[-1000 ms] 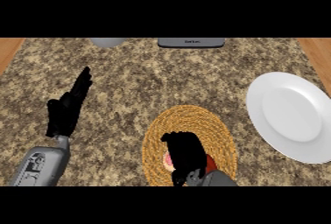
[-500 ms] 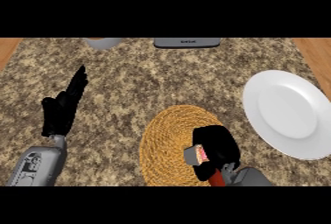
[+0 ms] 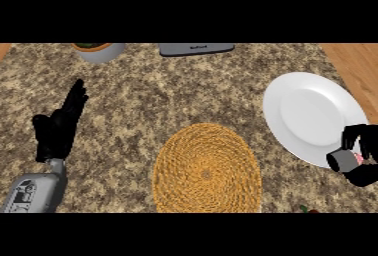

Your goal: Pick the cupcake from the placemat and place it in the plate

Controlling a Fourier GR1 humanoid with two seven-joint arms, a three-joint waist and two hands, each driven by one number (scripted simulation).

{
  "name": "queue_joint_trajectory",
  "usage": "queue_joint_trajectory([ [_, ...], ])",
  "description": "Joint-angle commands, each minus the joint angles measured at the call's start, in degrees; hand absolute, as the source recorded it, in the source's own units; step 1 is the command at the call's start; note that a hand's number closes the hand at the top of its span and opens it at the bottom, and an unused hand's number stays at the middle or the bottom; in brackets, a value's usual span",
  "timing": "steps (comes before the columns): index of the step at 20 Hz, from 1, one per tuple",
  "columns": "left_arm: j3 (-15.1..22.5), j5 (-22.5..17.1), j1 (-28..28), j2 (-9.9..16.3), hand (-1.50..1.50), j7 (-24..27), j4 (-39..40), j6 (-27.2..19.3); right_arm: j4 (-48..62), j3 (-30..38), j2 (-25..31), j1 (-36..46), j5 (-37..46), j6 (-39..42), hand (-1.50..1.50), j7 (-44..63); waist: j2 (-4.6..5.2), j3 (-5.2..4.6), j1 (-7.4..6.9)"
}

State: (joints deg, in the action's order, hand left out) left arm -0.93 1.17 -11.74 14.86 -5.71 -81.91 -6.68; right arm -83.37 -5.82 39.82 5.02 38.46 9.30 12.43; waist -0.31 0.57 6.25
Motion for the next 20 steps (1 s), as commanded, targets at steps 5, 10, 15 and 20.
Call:
queue_joint_trajectory([
  [5, -0.32, -0.74, 1.79, 0.46, 0.00, 1.28, -0.79, 1.15, 8.87, 22.54, 9.82, -2.34, -14.61, -10.04, 1.50, -29.49, -0.23, 0.06, -1.34],
  [10, 0.25, -1.92, 0.10, 0.74, 0.00, 0.52, -1.15, 3.51, 18.28, 30.84, 13.46, -2.71, -23.52, -5.80, 1.50, -50.38, 0.25, -0.20, -4.18],
  [15, 3.25, 0.39, -1.02, -0.48, 0.00, -1.97, -3.04, 3.43, 29.50, 32.25, 17.04, 0.72, -26.20, 2.99, 1.50, -61.66, 0.45, -0.44, -6.60],
  [20, 2.80, 0.98, -1.91, -2.01, 0.00, 0.86, 0.17, 3.22, 35.74, 26.34, 17.51, 10.96, -23.56, 8.79, 1.50, -57.25, 0.70, -0.51, -7.64],
])
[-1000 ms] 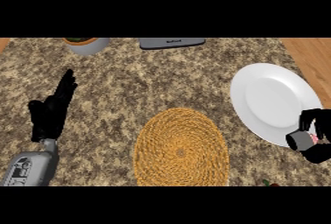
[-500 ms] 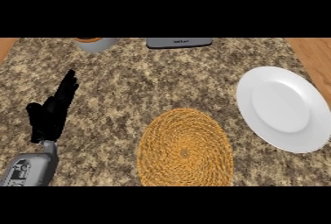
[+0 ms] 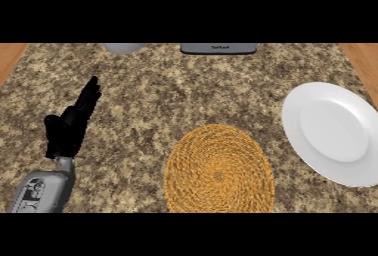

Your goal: Pick the cupcake from the placemat and place it in the plate

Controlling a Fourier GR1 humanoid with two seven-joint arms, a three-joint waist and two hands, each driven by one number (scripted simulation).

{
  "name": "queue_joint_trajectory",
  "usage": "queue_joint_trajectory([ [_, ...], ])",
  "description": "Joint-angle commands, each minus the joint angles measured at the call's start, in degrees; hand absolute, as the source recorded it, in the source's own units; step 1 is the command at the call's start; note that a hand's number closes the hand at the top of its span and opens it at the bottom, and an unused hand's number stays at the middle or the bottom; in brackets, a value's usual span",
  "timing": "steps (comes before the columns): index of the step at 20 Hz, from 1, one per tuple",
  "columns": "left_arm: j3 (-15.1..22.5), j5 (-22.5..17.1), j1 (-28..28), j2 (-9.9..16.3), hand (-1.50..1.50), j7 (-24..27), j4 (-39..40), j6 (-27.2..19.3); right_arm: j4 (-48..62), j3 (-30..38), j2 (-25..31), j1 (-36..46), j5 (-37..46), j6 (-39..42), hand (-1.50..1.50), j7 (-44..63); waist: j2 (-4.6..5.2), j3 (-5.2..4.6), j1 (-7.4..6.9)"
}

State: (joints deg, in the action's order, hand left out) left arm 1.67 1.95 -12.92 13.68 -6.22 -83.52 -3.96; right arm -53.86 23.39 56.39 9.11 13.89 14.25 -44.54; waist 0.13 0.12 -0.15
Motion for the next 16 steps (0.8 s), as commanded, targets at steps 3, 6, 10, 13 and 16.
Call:
queue_joint_trajectory([
  [3, 0.50, 1.44, -0.94, -1.36, 0.00, -2.05, -0.75, -0.51, -1.47, -5.69, -6.60, 4.78, 2.79, -0.17, 1.50, 3.05, -0.12, -0.12, -0.27],
  [6, -2.29, -0.07, -3.72, 0.84, 0.00, -1.66, 2.27, 2.16, -2.38, -8.26, -8.25, 8.16, 4.30, 0.97, 1.50, 6.36, -0.11, -0.13, -0.11],
  [10, -0.93, 1.22, -3.46, -1.42, 0.00, -0.89, 1.44, 0.76, 0.26, -13.60, -14.99, 12.04, 10.41, -5.60, 1.50, 9.26, -0.03, -0.12, -0.36],
  [13, 1.05, 2.98, 1.01, -3.50, 0.00, -0.14, -1.22, -1.20, -1.51, -16.29, -15.37, 12.27, 15.88, -9.88, 1.50, 12.72, -0.12, -0.12, -0.49],
  [16, -0.98, 2.17, -4.04, -2.10, 0.00, 0.15, 3.74, 0.53, 2.50, -20.06, -17.82, 14.82, 21.89, -13.26, 1.50, 15.61, 0.10, -0.11, -0.39],
])
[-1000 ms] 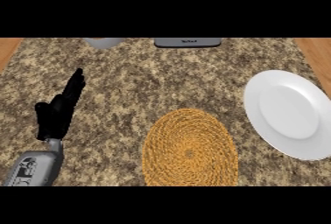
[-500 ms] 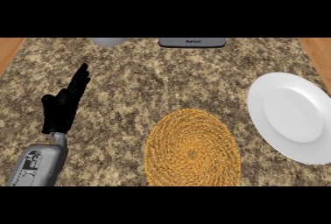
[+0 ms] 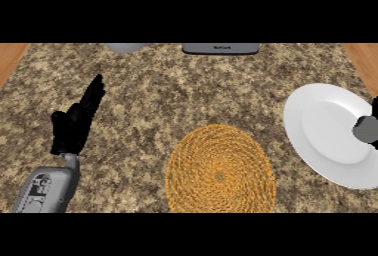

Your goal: Pick the cupcake from the placemat and place it in the plate

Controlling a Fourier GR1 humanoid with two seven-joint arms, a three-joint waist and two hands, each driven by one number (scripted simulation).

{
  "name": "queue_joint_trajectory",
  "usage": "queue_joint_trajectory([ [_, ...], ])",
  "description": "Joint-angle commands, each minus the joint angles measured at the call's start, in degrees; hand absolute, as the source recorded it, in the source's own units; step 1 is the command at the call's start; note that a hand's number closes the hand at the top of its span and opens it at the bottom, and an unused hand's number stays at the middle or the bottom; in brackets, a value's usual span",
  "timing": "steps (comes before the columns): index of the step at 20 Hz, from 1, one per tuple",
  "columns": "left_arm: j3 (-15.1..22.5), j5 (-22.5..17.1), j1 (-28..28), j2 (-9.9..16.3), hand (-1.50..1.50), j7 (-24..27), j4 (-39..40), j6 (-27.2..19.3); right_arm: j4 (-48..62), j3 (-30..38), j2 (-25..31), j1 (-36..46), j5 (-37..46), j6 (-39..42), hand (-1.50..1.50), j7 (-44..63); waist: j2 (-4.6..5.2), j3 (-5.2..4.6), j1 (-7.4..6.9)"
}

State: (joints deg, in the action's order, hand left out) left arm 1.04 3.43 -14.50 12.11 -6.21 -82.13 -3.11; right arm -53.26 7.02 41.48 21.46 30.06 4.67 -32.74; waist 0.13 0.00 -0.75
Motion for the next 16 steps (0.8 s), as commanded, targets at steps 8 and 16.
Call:
queue_joint_trajectory([
  [8, 0.13, 1.14, 1.96, -1.48, 0.00, 1.05, -0.67, 0.50, 15.57, -1.19, -10.48, 6.05, 2.66, -1.00, -1.50, 2.70, -0.01, 0.04, 0.15],
  [16, -0.56, 2.00, 2.05, -1.76, 0.00, 2.83, 1.01, -0.18, 19.97, 6.99, -12.23, 9.31, -8.18, 6.90, -1.50, -4.21, -0.03, 0.04, 0.56],
])
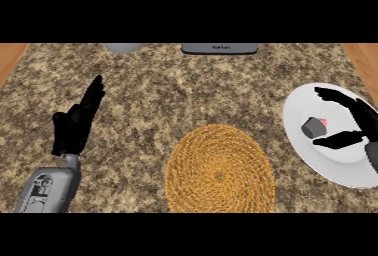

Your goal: Pick the cupcake from the placemat and place it in the plate

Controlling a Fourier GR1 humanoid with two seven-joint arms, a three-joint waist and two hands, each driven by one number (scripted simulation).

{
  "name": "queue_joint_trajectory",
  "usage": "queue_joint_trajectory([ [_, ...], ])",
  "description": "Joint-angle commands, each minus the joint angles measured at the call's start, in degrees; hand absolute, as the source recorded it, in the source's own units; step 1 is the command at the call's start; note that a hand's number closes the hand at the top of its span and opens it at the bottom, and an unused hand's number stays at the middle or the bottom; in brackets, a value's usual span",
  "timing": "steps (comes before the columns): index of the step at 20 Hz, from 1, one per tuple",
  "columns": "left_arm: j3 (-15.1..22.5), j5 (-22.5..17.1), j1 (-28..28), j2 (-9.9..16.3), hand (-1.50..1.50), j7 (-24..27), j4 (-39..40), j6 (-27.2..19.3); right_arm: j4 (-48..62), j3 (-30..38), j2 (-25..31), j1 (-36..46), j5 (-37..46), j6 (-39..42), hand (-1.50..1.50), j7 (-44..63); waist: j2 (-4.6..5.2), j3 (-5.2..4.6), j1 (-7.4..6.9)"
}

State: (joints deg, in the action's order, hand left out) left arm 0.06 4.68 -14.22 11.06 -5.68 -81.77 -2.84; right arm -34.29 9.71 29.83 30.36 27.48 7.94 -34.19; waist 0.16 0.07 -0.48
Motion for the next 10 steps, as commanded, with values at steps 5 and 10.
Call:
queue_joint_trajectory([
  [5, -0.01, 0.17, 0.40, 0.28, 0.00, -0.05, -1.00, 0.82, 3.11, 12.79, 4.33, 2.71, -13.72, 8.41, -1.50, 1.04, -0.12, -0.04, 0.48],
  [10, -0.93, -0.19, -1.72, 0.03, 0.00, -0.73, 0.24, 0.66, 9.76, 19.69, 12.73, 1.06, -18.36, 11.24, -1.50, -0.26, 0.11, 0.02, 0.19],
])
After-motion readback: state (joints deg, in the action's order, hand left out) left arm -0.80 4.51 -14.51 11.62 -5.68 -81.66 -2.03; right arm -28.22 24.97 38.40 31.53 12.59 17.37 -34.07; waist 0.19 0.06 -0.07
